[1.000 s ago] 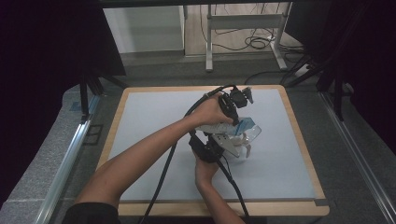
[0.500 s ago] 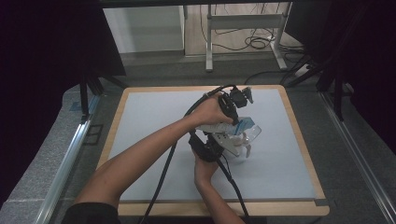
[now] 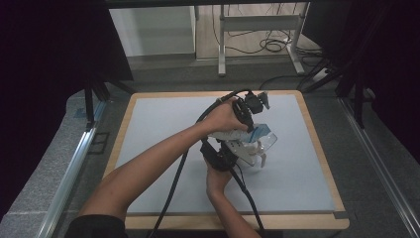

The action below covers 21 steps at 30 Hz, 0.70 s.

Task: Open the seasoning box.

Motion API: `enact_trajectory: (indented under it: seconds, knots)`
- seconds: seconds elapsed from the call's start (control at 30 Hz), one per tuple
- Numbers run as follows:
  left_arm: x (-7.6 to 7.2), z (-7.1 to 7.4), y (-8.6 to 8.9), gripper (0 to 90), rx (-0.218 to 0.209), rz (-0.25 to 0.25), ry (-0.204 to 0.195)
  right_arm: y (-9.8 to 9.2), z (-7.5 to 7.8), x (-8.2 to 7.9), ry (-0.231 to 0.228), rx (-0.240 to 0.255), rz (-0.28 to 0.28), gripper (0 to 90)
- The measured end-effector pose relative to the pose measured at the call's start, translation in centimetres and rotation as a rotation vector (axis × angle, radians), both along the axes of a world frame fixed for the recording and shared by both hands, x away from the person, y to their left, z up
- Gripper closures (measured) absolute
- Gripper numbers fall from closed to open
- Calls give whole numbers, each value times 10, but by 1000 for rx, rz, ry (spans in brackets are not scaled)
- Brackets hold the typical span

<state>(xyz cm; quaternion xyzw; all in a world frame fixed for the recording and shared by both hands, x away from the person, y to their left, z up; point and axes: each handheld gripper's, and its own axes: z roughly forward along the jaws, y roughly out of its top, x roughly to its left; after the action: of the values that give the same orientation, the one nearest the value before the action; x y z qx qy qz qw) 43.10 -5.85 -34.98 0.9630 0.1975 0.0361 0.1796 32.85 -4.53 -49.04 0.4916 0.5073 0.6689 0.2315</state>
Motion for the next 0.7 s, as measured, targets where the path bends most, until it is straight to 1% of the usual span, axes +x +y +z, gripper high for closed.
enact_trajectory:
  seconds: [0.23,0.43,0.7]
  knots:
    - [1,0,0,900,2,0,2,0,0,0,1,-1,4,446]
    - [0,1,0,900,2,1,-1,0,0,0,2,12,3,446]
    - [0,1,0,900,5,-5,0,1,1,0,-2,13,-1,446]
